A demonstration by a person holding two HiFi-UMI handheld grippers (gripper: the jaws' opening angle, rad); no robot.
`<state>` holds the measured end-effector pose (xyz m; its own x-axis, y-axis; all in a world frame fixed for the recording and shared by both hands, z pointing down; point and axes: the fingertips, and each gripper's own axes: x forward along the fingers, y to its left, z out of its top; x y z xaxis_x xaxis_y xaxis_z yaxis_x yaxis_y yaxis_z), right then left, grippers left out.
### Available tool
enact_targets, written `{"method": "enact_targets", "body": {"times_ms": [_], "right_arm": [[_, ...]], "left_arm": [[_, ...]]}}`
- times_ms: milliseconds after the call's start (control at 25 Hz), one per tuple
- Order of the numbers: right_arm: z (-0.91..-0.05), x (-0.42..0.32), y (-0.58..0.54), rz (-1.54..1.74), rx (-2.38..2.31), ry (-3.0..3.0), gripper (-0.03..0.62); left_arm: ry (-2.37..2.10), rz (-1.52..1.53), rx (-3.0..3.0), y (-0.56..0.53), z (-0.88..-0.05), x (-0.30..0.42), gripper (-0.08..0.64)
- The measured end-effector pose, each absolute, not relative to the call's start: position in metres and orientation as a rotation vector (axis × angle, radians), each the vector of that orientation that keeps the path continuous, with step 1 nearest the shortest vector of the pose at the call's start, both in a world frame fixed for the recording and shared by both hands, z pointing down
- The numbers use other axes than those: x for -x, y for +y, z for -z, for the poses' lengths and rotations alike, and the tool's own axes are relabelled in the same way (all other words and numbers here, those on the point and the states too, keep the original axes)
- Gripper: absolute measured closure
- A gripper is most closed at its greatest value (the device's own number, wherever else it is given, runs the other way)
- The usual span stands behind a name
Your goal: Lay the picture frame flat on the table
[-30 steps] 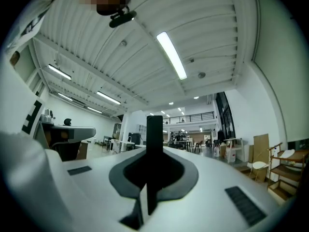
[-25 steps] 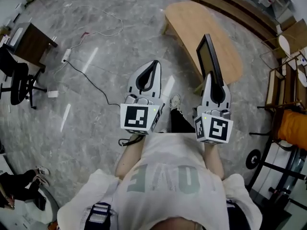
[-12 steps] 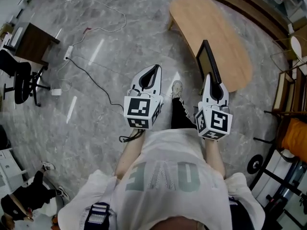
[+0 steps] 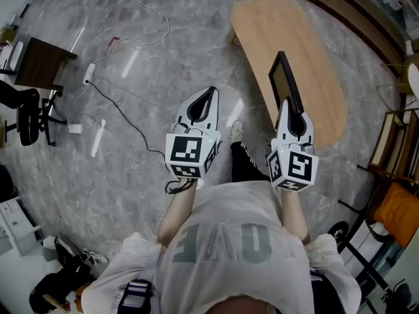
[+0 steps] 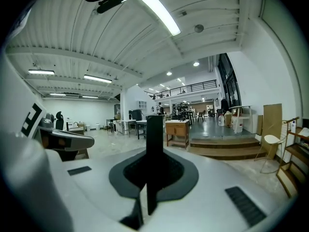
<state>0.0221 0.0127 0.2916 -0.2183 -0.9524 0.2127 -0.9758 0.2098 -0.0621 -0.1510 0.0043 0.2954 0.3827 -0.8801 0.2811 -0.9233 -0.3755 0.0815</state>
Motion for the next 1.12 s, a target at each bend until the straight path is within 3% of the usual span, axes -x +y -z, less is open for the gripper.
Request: {"method": "enact_targets", "body": {"times_ms": [520, 1120], "right_arm": [[-0.282, -0.046, -0.111, -0.325, -1.856, -2.393, 0.575], [-0.253, -0.064, -0.147, -0.268, -1.957, -2.388, 0.575]], "left_arm": [[-1.668, -0.283, -2.405, -0.122, -0.263, 0.131, 0.551], [-1.595, -0.232, -2.535, -0.171, -0.235, 0.095, 0.551]]}}
